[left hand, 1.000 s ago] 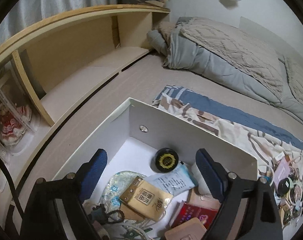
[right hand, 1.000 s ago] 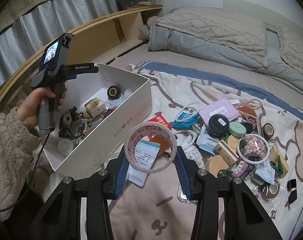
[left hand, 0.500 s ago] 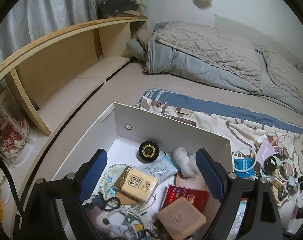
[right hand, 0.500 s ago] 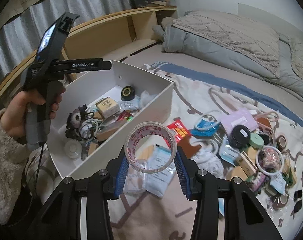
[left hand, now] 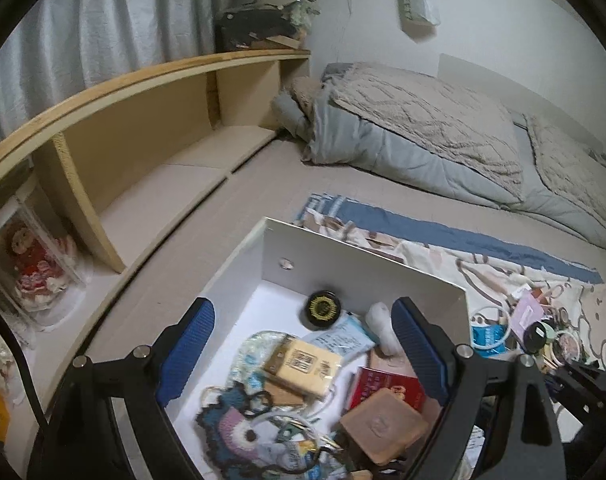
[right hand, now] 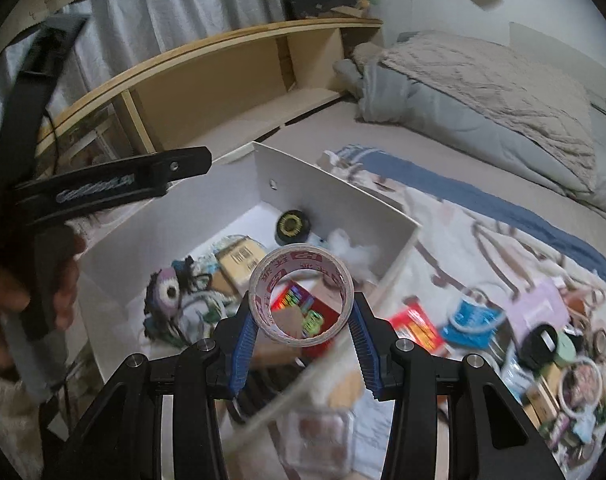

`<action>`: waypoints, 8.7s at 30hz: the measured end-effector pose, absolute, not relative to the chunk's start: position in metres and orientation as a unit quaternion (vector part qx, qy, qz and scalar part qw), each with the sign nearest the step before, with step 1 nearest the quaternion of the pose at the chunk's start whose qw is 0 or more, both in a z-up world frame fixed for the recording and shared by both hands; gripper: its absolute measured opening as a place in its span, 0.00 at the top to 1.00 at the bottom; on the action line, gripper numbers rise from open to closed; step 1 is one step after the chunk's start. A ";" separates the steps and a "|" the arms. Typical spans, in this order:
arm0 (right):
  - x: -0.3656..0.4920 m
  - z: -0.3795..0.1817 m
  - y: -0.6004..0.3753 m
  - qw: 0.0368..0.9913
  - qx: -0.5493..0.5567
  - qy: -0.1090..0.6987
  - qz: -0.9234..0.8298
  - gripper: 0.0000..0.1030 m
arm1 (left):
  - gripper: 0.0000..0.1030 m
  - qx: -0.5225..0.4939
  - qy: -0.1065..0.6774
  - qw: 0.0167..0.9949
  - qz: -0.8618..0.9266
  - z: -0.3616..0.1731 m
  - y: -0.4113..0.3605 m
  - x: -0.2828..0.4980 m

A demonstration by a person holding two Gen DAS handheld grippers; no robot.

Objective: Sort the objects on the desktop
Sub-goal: 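Lower the clear tape roll into the box and open the right tool, then withdraw both tools from the box back toward the items on the blanket, then move the right tool over the pile toward the white plastic ring, then move the left tool toward the clear bag of pink pieces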

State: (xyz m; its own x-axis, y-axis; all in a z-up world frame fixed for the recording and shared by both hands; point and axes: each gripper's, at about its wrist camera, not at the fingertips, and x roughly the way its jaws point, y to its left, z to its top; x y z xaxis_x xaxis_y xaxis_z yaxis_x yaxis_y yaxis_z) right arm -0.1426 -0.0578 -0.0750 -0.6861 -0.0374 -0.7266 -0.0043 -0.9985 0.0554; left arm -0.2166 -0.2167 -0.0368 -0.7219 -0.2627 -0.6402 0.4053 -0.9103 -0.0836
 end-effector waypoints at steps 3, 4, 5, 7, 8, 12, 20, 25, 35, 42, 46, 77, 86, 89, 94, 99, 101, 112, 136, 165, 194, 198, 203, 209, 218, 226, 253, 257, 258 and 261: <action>-0.161 -0.076 -0.069 0.011 0.399 -0.017 -0.917 0.56 | 0.12 0.320 0.122 0.188 -0.921 -0.033 -0.226 -0.209; -0.166 -0.078 -0.071 0.008 0.401 -0.015 -0.916 0.56 | 0.12 0.318 0.127 0.188 -0.921 -0.032 -0.229 -0.207; -0.170 -0.079 -0.073 0.006 0.403 -0.014 -0.915 0.56 | 0.12 0.317 0.130 0.189 -0.921 -0.032 -0.231 -0.205; -0.180 -0.082 -0.075 0.002 0.408 -0.016 -0.913 0.56 | 0.12 0.314 0.133 0.191 -0.921 -0.030 -0.235 -0.202; -0.185 -0.084 -0.076 0.001 0.412 -0.018 -0.911 0.56 | 0.12 0.313 0.134 0.193 -0.920 -0.030 -0.236 -0.200; -0.201 -0.090 -0.075 -0.013 0.417 -0.024 -0.908 0.56 | 0.12 0.314 0.138 0.196 -0.919 -0.031 -0.242 -0.197; -0.204 -0.096 -0.055 -0.051 0.396 -0.084 -0.913 0.04 | 0.12 0.314 0.134 0.194 -0.920 -0.031 -0.245 -0.190; -0.194 -0.088 -0.054 -0.054 0.381 -0.076 -0.920 0.04 | 0.12 0.315 0.133 0.192 -0.920 -0.031 -0.243 -0.188; -0.179 -0.078 -0.057 -0.058 0.366 -0.047 -0.928 0.00 | 0.12 0.313 0.128 0.190 -0.922 -0.026 -0.233 -0.187; -0.163 -0.064 -0.060 -0.058 0.350 -0.032 -0.935 0.00 | 0.12 0.310 0.146 0.184 -0.921 -0.022 -0.233 -0.183; -0.152 -0.054 -0.058 -0.061 0.337 -0.031 -0.939 0.00 | 0.07 0.302 0.156 0.181 -0.923 -0.015 -0.230 -0.177; 0.006 0.026 -0.007 -0.138 0.278 0.007 -0.951 0.00 | 0.01 0.230 0.119 0.136 -0.956 0.033 -0.141 -0.149; 0.051 0.023 0.037 -0.189 0.263 -0.019 -0.946 0.00 | 0.00 0.224 0.097 0.124 -0.962 0.038 -0.102 -0.144; 0.063 0.023 0.047 -0.203 0.262 -0.023 -0.943 0.00 | 0.01 0.224 0.098 0.120 -0.962 0.040 -0.092 -0.143; 0.084 0.023 0.060 -0.226 0.260 -0.029 -0.938 0.00 | 0.01 0.228 0.111 0.100 -0.962 0.040 -0.073 -0.149; 0.101 0.024 0.073 -0.244 0.256 -0.025 -0.935 0.00 | 0.01 0.233 0.097 0.087 -0.964 0.037 -0.052 -0.160; 0.106 0.023 0.076 -0.251 0.256 -0.021 -0.933 0.00 | 0.01 0.232 0.095 0.081 -0.965 0.037 -0.046 -0.164; 0.122 0.009 0.098 -0.273 0.268 -0.031 -0.923 0.00 | 0.01 0.248 0.101 0.074 -0.961 0.028 -0.022 -0.188; 0.058 -0.054 0.160 -0.332 0.355 -0.074 -0.871 0.00 | 0.01 0.311 0.065 0.062 -0.946 -0.022 -0.004 -0.237; -0.002 -0.159 0.226 -0.339 0.485 -0.089 -0.802 0.00 | 0.00 0.343 0.063 0.024 -0.937 -0.041 -0.005 -0.256; 0.001 -0.185 0.197 -0.310 0.481 -0.145 -0.807 0.00 | 0.00 0.324 0.046 0.019 -0.945 -0.028 -0.005 -0.230; -0.001 -0.188 0.192 -0.319 0.483 -0.134 -0.804 0.00 | 0.00 0.325 0.047 0.022 -0.944 -0.028 -0.009 -0.228; 0.007 -0.191 0.170 -0.290 0.494 -0.105 -0.813 0.00 | 0.00 0.322 0.044 0.022 -0.945 -0.026 -0.012 -0.227; 0.012 -0.195 0.138 -0.259 0.510 -0.079 -0.816 0.00 | 0.01 0.320 0.042 0.025 -0.946 -0.025 -0.013 -0.221; 0.037 -0.206 0.104 -0.228 0.507 -0.138 -0.820 0.00 | 0.01 0.340 0.023 0.018 -0.940 -0.040 -0.014 -0.205; 0.071 -0.210 0.071 -0.218 0.534 -0.114 -0.809 0.00 | 0.01 0.361 0.028 0.014 -0.932 -0.050 -0.012 -0.186; 0.156 -0.189 -0.014 -0.177 0.573 -0.171 -0.781 0.00 | 0.01 0.398 0.048 -0.091 -0.912 -0.087 0.021 -0.114; 0.168 -0.169 -0.015 -0.218 0.540 -0.207 -0.786 0.00 | 0.01 0.418 0.028 -0.115 -0.901 -0.104 0.035 -0.107; 0.172 -0.165 -0.014 -0.227 0.534 -0.208 -0.787 0.00 | 0.01 0.423 0.021 -0.120 -0.898 -0.109 0.039 -0.105; 0.172 -0.158 -0.011 -0.260 0.527 -0.207 -0.782 0.00 | 0.01 0.438 0.002 -0.143 -0.887 -0.123 0.052 -0.103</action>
State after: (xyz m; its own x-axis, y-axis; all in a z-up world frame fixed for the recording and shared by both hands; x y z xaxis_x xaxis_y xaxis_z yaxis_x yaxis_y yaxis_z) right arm 0.1716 -0.0115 -0.1585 -0.3084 0.1892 -0.9322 -0.6253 -0.7789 0.0488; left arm -0.1028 0.0518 -0.1231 -0.5747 0.2559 -0.7773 -0.2519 -0.9590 -0.1295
